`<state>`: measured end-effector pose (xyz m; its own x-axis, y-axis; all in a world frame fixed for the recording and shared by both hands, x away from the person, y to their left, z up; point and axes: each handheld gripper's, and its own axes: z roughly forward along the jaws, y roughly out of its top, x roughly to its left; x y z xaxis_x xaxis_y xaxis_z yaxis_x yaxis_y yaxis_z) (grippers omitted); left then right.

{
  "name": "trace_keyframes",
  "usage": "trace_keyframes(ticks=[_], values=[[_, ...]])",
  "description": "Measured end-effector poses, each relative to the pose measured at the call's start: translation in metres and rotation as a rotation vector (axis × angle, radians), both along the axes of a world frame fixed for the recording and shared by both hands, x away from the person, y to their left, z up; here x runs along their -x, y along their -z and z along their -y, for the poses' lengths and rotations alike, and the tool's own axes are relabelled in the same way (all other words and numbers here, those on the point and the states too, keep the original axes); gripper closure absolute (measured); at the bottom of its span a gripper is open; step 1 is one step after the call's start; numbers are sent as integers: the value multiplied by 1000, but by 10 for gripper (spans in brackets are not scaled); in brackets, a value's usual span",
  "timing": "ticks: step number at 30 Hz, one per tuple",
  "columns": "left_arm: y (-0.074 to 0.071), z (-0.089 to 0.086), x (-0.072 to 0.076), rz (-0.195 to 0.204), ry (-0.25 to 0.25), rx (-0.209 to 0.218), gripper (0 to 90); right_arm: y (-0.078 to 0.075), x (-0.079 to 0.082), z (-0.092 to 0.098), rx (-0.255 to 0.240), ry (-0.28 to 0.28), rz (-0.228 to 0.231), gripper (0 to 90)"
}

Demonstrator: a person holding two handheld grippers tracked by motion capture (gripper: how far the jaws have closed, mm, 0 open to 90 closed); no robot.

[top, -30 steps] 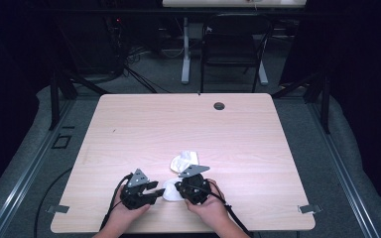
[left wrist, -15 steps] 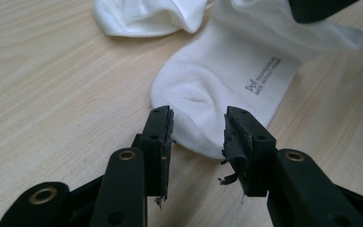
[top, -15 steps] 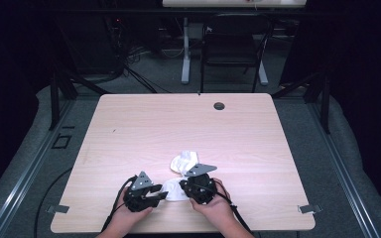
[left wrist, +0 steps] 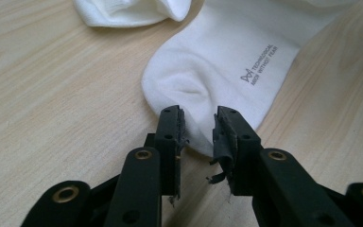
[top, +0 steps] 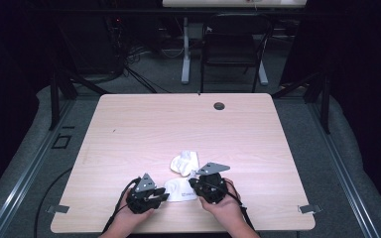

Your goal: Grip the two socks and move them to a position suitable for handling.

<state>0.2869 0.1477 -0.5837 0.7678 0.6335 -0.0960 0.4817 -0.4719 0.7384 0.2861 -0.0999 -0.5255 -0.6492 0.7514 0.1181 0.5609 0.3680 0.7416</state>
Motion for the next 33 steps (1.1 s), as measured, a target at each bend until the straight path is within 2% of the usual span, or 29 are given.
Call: trace_keyframes(ticks=[4, 5, 10, 16, 17, 23, 33], values=[[0, 1, 1, 13, 4, -12, 760, 3, 1, 12, 16, 20, -8, 880], [0, 1, 1, 14, 6, -13, 769, 4, 1, 14, 6, 37, -9, 881], [0, 3, 2, 15, 14, -17, 827, 10, 1, 28, 27, 70, -39, 880], [-1, 3, 3, 11, 17, -22, 878, 13, 1, 37, 38, 80, -48, 881], [-1, 2, 3, 4, 18, -20, 880, 13, 2, 38, 54, 75, -54, 881], [-3, -1, 4, -30, 13, -16, 883, 18, 5, 46, 62, 88, -82, 882], [-7, -9, 10, -85, 2, -23, 883, 31, 14, 41, 60, 63, -130, 882]])
